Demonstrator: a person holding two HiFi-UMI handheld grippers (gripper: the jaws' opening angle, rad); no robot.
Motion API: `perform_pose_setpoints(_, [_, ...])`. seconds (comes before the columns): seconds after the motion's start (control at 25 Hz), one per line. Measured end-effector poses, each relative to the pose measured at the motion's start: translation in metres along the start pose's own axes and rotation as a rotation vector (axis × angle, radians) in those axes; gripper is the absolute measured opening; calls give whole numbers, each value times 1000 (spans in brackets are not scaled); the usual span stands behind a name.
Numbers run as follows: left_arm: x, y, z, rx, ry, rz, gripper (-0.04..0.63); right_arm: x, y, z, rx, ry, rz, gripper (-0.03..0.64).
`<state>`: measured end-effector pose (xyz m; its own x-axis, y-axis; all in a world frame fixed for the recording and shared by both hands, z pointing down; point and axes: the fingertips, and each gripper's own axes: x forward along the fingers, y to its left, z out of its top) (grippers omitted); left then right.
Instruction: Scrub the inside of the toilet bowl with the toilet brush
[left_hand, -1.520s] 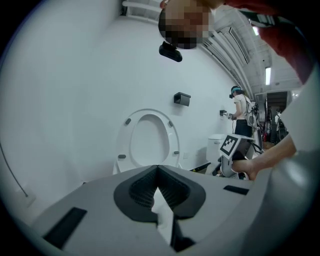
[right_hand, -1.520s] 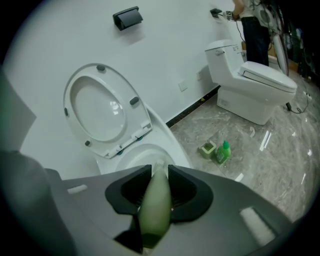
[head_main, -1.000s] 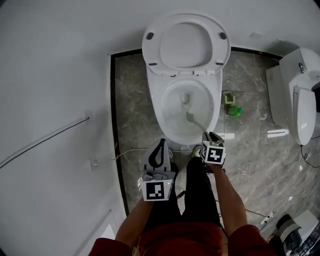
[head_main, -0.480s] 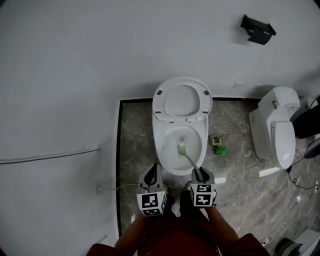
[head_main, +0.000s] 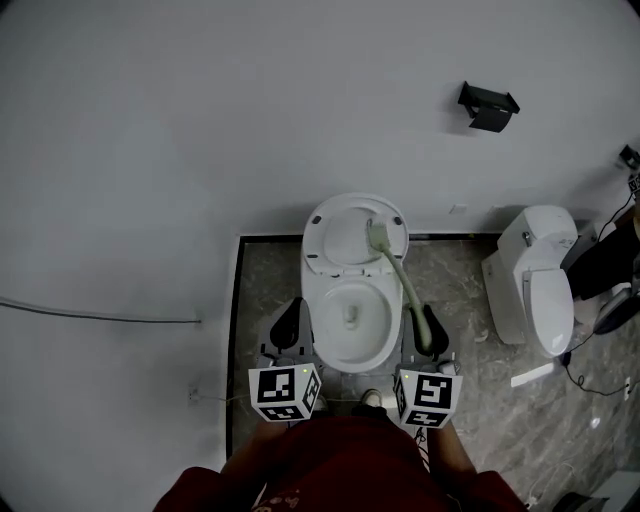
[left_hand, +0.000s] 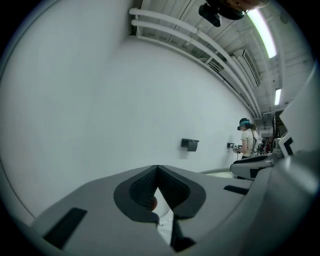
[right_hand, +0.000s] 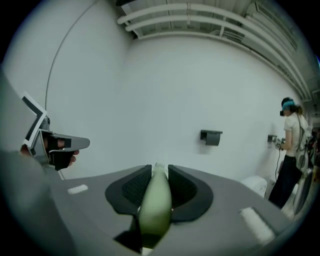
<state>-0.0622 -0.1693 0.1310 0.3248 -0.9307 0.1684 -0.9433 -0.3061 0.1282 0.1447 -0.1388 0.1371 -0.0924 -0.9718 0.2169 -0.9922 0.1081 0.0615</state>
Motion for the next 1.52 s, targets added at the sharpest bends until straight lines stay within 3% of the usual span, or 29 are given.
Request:
perform_pose_setpoints(0.24, [-2, -18, 88, 88, -180, -35, 5, -23, -22, 112, -130, -262, -92, 115])
perform_pose_setpoints(0.48, [-11, -27, 133, 195, -317, -47, 5, -35, -34, 157, -174, -423, -121, 115])
perform_pose_setpoints(0.76, [-19, -30, 141, 223, -331, -45, 5, -31, -35, 155, -169, -401, -112, 115])
perform_pose_setpoints(1.52, [-21, -34, 145, 194, -305, -38, 5, -30, -39, 160, -186, -359, -99, 115])
